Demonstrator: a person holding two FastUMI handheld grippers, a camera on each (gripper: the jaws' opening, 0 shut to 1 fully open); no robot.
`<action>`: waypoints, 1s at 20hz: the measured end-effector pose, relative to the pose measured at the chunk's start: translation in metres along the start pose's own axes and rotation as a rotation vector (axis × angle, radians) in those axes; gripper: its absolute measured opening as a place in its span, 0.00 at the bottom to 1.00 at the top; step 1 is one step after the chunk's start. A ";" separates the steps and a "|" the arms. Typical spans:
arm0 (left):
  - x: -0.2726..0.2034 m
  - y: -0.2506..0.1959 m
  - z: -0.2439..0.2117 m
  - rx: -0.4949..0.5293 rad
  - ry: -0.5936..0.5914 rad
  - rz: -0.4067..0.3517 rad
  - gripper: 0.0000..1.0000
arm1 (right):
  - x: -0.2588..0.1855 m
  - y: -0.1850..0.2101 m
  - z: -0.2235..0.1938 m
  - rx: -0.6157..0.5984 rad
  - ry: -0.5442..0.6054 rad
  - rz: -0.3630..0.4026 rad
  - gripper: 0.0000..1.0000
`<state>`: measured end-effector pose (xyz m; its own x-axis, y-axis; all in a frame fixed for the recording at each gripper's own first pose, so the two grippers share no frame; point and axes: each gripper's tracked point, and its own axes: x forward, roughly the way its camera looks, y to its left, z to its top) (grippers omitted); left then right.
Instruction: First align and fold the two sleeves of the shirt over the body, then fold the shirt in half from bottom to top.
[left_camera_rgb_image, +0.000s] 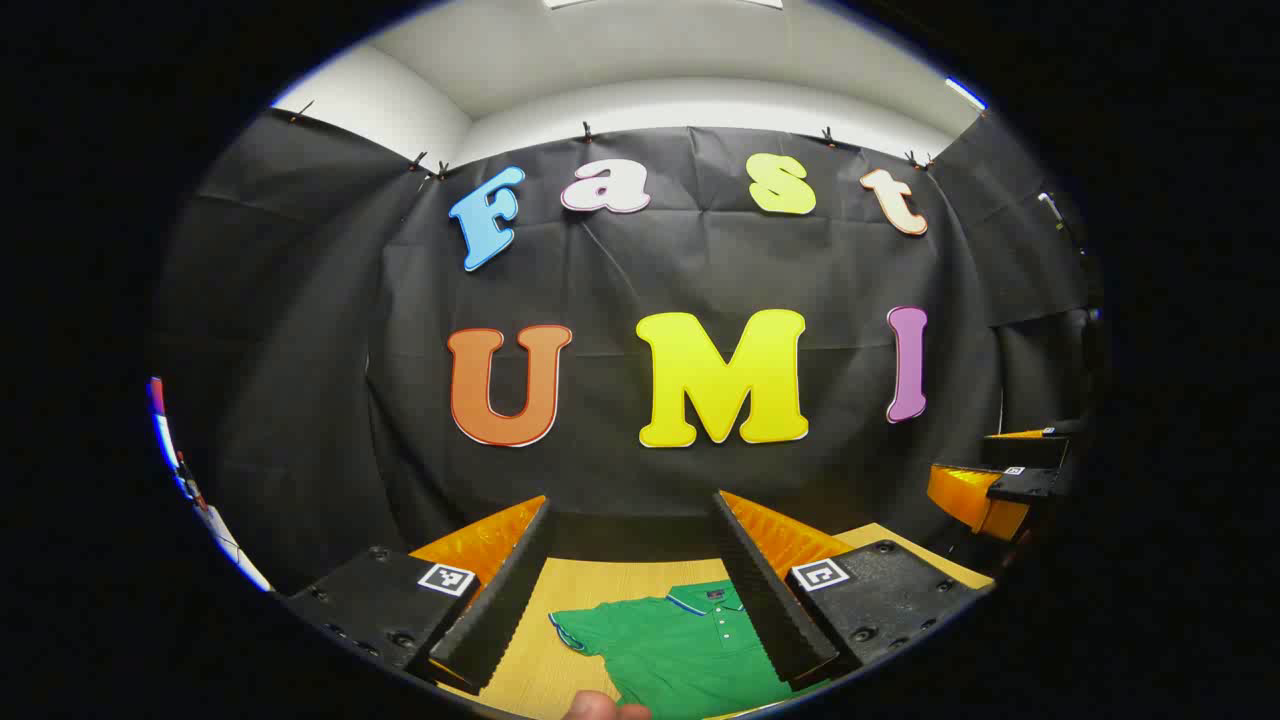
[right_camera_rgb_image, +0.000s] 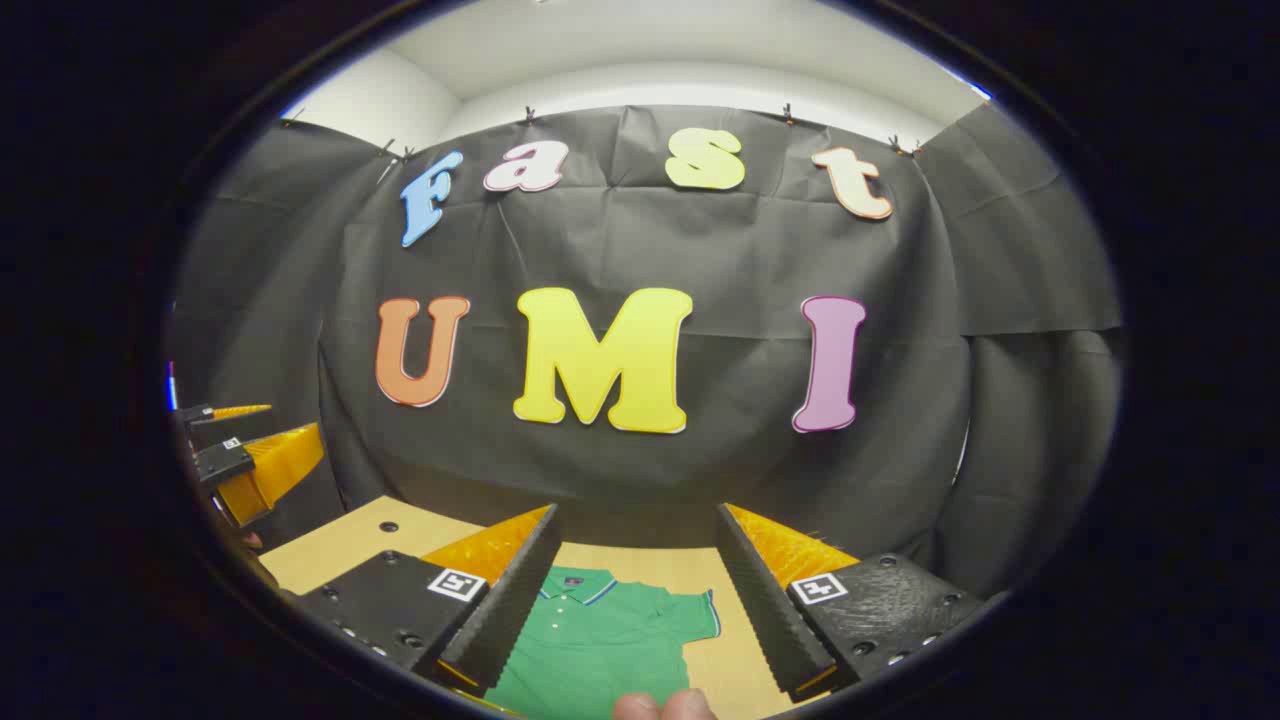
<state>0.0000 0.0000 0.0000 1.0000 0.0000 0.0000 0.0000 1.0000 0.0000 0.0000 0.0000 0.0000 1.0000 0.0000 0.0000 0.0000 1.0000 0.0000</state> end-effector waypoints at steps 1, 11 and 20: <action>0.002 0.000 0.000 0.000 0.001 0.000 0.99 | 0.001 -0.002 -0.001 -0.002 -0.002 0.000 0.96; 0.013 -0.003 -0.009 -0.009 0.029 0.014 0.99 | 0.012 -0.017 -0.012 0.001 0.031 -0.009 0.95; 0.013 -0.002 -0.013 -0.001 0.036 0.029 0.99 | 0.022 -0.022 -0.038 0.002 0.109 0.005 0.95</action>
<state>0.0133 -0.0018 -0.0130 0.9989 0.0288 -0.0358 -0.0289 0.9996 -0.0009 0.0217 -0.0218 -0.0377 0.9940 0.0053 -0.1092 -0.0050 1.0000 0.0027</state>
